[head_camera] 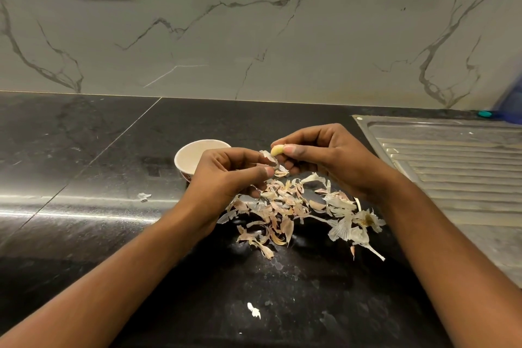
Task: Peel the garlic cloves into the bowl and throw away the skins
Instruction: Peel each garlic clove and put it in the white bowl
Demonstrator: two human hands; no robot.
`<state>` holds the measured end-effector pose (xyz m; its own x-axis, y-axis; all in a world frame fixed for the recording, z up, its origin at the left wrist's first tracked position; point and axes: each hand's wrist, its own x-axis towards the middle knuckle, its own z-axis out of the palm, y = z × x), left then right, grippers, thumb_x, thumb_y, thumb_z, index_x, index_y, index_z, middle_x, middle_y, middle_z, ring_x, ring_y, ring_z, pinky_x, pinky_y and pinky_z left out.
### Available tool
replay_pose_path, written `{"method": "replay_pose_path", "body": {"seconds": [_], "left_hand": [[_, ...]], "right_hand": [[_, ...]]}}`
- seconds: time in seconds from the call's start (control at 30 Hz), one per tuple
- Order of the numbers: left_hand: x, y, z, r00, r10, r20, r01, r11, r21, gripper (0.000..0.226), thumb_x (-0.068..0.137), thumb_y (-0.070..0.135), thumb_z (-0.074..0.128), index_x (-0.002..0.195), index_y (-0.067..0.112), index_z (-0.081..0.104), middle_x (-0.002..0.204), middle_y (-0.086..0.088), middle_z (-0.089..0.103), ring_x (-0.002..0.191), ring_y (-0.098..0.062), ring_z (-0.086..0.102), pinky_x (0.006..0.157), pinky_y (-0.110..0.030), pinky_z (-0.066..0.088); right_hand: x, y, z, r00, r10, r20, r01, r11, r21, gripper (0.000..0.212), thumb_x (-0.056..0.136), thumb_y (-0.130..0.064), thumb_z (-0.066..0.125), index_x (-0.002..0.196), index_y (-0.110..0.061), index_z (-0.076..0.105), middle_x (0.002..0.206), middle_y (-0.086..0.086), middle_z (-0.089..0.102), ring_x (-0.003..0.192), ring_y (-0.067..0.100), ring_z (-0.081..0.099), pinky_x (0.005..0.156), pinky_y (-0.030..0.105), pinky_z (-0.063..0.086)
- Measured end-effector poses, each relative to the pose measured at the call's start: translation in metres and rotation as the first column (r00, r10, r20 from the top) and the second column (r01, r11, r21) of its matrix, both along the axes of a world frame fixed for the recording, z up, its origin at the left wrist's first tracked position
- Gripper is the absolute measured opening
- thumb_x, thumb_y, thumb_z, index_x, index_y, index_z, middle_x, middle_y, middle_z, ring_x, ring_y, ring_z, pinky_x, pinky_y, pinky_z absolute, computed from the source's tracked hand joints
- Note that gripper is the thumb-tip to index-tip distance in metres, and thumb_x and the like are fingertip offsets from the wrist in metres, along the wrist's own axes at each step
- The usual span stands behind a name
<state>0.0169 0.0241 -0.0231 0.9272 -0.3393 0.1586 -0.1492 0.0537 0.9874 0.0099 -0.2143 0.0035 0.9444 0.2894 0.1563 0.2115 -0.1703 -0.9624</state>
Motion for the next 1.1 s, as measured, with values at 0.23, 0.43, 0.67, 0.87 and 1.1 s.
{"method": "replay_pose_path", "body": {"seconds": [0.23, 0.43, 0.67, 0.87, 1.1], "left_hand": [[0.0000, -0.0008, 0.0013, 0.998, 0.067, 0.018, -0.067, 0.998, 0.019, 0.020, 0.086, -0.004, 0.077, 0.100, 0.010, 0.080, 0.095, -0.011, 0.081, 0.091, -0.028, 0.077, 0.084, -0.036, 0.065], [-0.0025, -0.0026, 0.0039, 0.999, 0.037, -0.028, -0.038, 0.999, -0.013, 0.015, 0.098, 0.005, 0.065, 0.098, 0.002, 0.080, 0.097, -0.016, 0.080, 0.089, -0.031, 0.075, 0.077, -0.037, 0.061], [-0.0029, -0.0023, 0.0024, 0.999, 0.007, 0.033, -0.008, 1.000, 0.022, 0.027, 0.085, 0.025, 0.078, 0.103, 0.005, 0.081, 0.096, -0.016, 0.080, 0.092, -0.033, 0.076, 0.079, -0.038, 0.062], [-0.0042, -0.0007, 0.0064, 0.997, -0.050, -0.061, 0.044, 0.995, -0.088, 0.022, 0.080, 0.021, 0.077, 0.095, 0.007, 0.083, 0.097, -0.019, 0.079, 0.085, -0.024, 0.074, 0.075, -0.031, 0.062], [-0.0043, -0.0019, 0.0085, 0.992, -0.039, -0.117, 0.022, 0.990, -0.142, 0.016, 0.079, 0.017, 0.076, 0.089, 0.006, 0.082, 0.092, -0.017, 0.079, 0.078, -0.021, 0.073, 0.068, -0.028, 0.062]], "right_hand": [[0.0012, -0.0009, 0.0004, 0.999, 0.025, -0.032, -0.025, 1.000, -0.017, 0.023, 0.106, -0.006, 0.060, 0.122, -0.001, 0.075, 0.103, 0.013, 0.077, 0.087, 0.019, 0.071, 0.077, 0.028, 0.060], [0.0008, -0.0006, 0.0003, 0.999, 0.041, -0.026, -0.042, 0.999, -0.023, 0.024, 0.106, -0.008, 0.060, 0.123, -0.001, 0.076, 0.103, 0.014, 0.077, 0.087, 0.021, 0.069, 0.076, 0.027, 0.059], [0.0015, 0.0000, 0.0003, 0.997, 0.077, -0.021, -0.077, 0.997, -0.028, 0.026, 0.107, -0.007, 0.058, 0.127, -0.003, 0.074, 0.101, 0.014, 0.075, 0.087, 0.022, 0.068, 0.077, 0.028, 0.059], [0.0006, -0.0005, 0.0015, 0.995, 0.096, -0.018, -0.096, 0.995, -0.016, 0.027, 0.108, -0.007, 0.057, 0.128, -0.003, 0.073, 0.098, 0.011, 0.075, 0.086, 0.020, 0.069, 0.077, 0.029, 0.059], [-0.0017, 0.0006, 0.0024, 0.997, 0.071, 0.007, -0.071, 0.996, -0.052, 0.026, 0.108, -0.009, 0.057, 0.127, -0.004, 0.074, 0.102, 0.012, 0.077, 0.088, 0.021, 0.071, 0.078, 0.030, 0.059]]}}
